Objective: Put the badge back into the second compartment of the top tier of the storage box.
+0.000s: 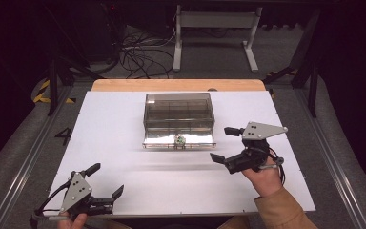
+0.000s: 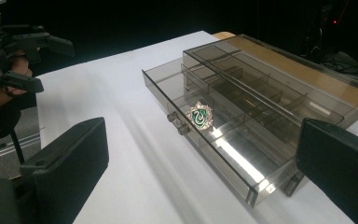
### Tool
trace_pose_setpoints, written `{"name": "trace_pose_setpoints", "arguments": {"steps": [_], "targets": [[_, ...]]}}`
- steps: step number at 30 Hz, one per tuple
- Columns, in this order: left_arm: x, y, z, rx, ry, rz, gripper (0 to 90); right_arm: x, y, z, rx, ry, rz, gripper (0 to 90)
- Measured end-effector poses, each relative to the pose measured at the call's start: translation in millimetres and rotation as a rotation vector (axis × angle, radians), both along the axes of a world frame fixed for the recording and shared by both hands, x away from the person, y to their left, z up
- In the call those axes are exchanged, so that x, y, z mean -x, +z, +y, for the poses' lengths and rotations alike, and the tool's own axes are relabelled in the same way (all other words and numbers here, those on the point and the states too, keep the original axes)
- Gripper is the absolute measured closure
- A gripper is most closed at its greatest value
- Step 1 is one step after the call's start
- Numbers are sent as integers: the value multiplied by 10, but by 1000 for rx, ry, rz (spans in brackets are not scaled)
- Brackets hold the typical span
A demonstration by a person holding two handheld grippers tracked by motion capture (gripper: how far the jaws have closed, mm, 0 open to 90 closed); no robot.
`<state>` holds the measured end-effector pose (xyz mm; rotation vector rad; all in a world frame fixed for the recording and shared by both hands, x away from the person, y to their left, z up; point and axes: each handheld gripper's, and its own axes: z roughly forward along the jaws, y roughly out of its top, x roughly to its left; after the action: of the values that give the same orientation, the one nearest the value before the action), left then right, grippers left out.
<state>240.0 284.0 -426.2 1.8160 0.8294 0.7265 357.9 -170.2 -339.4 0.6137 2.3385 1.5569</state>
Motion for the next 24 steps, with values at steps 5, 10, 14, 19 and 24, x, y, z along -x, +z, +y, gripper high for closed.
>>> {"name": "trace_pose_setpoints", "arguments": {"steps": [5, 10, 14, 19, 24], "targets": [[-1, 1, 2, 1, 1, 0, 23, 60, -90, -121, -17, -7, 0, 32], [-1, 0, 0, 0, -2, -2, 23, 113, -204, -222, -22, -17, 17, 32], [-2, -2, -2, 1, -1, 2, 23, 155, -304, -298, -37, -19, 26, 30], [-4, -4, -2, 2, -2, 6, 23, 196, -449, -372, -44, -28, 44, 28], [-5, -5, -1, 3, -2, 6, 23, 229, -562, -412, -49, -30, 57, 26]]}}
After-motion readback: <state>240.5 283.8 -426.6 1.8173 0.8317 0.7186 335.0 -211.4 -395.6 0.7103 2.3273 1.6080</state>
